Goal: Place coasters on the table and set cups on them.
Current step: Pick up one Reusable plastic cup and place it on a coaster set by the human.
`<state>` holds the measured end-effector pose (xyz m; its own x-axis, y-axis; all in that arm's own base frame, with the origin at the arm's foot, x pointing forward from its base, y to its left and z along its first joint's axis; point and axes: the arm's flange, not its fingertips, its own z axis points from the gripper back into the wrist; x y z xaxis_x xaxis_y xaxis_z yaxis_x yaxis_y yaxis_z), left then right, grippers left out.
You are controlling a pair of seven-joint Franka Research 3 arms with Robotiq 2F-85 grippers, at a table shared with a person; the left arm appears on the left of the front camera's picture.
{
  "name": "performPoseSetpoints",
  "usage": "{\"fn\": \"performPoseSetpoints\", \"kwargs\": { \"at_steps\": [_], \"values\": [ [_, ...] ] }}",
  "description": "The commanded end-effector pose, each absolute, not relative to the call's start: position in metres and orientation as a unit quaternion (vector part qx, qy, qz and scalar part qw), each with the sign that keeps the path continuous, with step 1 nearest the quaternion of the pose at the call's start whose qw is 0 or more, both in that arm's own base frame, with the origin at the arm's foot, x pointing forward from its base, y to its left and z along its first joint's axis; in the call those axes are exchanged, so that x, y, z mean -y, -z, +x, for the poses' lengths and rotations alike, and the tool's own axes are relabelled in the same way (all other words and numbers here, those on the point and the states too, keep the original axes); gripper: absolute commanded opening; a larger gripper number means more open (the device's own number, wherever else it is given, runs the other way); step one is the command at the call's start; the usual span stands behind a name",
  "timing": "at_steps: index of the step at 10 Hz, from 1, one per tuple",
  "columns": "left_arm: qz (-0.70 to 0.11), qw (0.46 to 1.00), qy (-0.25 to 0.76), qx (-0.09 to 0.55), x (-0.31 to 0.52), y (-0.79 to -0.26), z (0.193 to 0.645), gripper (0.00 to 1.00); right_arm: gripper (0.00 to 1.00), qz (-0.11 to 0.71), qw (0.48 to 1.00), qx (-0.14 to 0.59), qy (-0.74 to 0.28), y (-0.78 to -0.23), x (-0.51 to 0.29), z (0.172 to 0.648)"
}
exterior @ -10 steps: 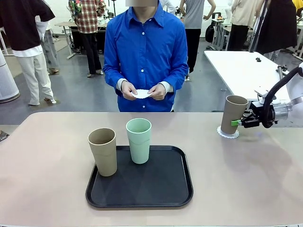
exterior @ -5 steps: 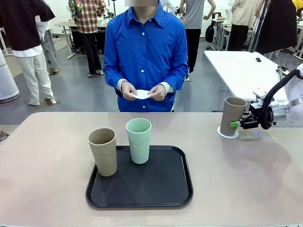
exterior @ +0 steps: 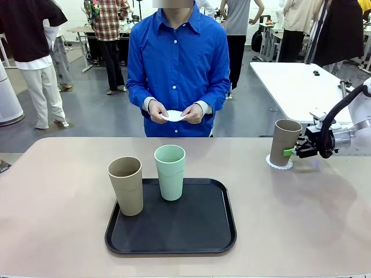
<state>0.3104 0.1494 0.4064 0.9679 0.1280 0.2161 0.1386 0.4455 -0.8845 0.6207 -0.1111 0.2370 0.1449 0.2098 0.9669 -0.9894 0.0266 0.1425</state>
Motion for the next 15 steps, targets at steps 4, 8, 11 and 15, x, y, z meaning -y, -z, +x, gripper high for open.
{"fn": "performPoseSetpoints", "kwargs": {
  "at_steps": [4, 8, 11, 15],
  "values": [
    [-0.533, 0.836, 0.005, 0.132, -0.151, -0.407, 0.310, 1.00, 1.00, 0.501, 0.579, 0.395, -0.508, -0.240, 0.115, 0.630],
    [-0.533, 0.836, 0.005, 0.132, -0.151, -0.407, 0.310, 1.00, 1.00, 0.512, 0.573, 0.383, -0.513, -0.239, 0.116, 0.632],
    [-0.533, 0.836, 0.005, 0.132, -0.151, -0.407, 0.310, 1.00, 1.00, 0.510, 0.573, 0.384, -0.513, -0.238, 0.119, 0.632],
    [-0.533, 0.836, 0.005, 0.132, -0.151, -0.407, 0.310, 1.00, 1.00, 0.507, 0.578, 0.378, -0.515, -0.234, 0.126, 0.632]
  ]
}}
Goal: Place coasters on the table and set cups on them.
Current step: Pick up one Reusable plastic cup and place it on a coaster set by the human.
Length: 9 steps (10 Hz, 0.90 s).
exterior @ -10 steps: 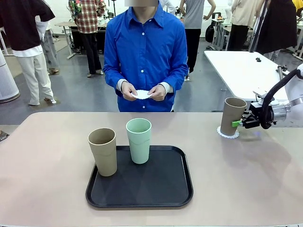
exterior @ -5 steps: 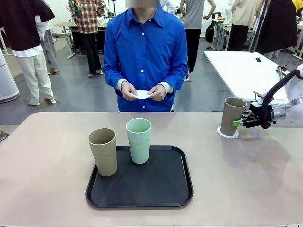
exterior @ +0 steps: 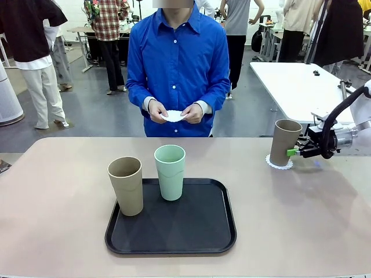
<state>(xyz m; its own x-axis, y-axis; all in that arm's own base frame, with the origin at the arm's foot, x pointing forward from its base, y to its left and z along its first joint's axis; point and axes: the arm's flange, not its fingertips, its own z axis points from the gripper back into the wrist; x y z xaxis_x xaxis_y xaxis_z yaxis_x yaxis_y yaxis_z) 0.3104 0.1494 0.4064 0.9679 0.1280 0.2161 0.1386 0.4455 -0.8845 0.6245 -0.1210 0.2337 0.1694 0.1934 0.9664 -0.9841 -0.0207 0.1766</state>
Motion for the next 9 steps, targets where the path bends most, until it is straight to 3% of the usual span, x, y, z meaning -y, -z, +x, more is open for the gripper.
{"fn": "performPoseSetpoints", "kwargs": {
  "at_steps": [1, 9],
  "values": [
    [-0.533, 0.836, 0.005, 0.132, -0.151, -0.407, 0.310, 1.00, 1.00, 0.507, 0.580, 0.378, -0.513, -0.234, 0.128, 0.631],
    [-0.533, 0.836, 0.005, 0.132, -0.151, -0.407, 0.310, 1.00, 1.00, 0.487, 0.600, 0.401, -0.492, -0.237, 0.167, 0.623]
  ]
}}
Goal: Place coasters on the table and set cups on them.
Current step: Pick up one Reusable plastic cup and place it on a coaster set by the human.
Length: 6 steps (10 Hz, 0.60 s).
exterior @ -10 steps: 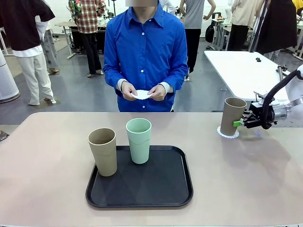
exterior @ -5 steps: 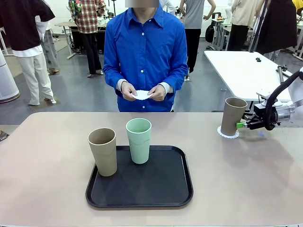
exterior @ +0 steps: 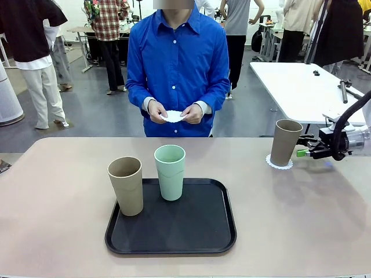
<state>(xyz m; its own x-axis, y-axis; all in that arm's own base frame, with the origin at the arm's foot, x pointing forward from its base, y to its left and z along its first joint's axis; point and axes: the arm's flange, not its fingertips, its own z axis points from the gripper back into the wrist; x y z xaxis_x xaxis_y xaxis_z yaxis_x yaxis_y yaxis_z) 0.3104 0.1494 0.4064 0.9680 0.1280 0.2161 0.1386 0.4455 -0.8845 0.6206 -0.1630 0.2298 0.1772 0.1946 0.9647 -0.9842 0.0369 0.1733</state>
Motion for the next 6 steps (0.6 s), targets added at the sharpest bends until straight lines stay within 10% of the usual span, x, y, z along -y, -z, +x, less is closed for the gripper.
{"fn": "performPoseSetpoints", "kwargs": {
  "at_steps": [1, 6],
  "values": [
    [-0.533, 0.836, 0.005, 0.132, -0.151, -0.407, 0.310, 1.00, 1.00, 0.477, 0.617, 0.396, -0.486, -0.246, 0.171, 0.613],
    [-0.533, 0.836, 0.005, 0.132, -0.151, -0.407, 0.310, 1.00, 1.00, 0.396, 0.781, 0.281, -0.393, -0.350, 0.167, 0.524]
  ]
}}
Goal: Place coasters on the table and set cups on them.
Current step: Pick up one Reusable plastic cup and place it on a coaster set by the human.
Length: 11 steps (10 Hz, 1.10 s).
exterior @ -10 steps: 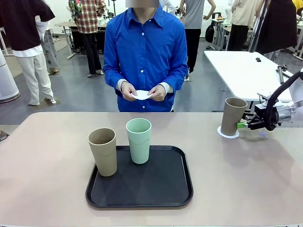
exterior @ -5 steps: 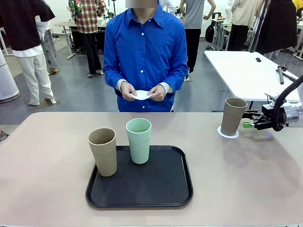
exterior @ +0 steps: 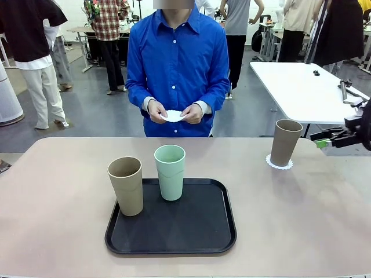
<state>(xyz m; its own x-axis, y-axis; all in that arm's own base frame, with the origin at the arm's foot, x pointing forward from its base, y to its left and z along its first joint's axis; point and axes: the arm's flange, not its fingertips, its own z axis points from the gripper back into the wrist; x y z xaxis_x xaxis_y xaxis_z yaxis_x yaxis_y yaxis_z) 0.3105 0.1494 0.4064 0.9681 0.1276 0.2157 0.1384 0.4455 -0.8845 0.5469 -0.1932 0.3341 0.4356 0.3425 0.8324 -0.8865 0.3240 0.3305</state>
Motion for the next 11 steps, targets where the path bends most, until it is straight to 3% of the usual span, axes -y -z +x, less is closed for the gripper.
{"fn": "performPoseSetpoints", "kwargs": {
  "at_steps": [1, 6, 11],
  "values": [
    [-0.533, 0.836, 0.005, 0.132, -0.151, -0.407, 0.310, 1.00, 1.00, 0.372, 0.806, 0.253, -0.384, -0.371, 0.159, 0.508],
    [-0.533, 0.836, 0.005, 0.132, -0.151, -0.407, 0.310, 1.00, 1.00, 0.186, 0.898, 0.118, -0.380, -0.448, 0.059, 0.467],
    [-0.533, 0.836, 0.005, 0.132, -0.151, -0.407, 0.310, 1.00, 1.00, 0.064, 0.939, 0.089, -0.326, -0.510, 0.001, 0.458]
  ]
}}
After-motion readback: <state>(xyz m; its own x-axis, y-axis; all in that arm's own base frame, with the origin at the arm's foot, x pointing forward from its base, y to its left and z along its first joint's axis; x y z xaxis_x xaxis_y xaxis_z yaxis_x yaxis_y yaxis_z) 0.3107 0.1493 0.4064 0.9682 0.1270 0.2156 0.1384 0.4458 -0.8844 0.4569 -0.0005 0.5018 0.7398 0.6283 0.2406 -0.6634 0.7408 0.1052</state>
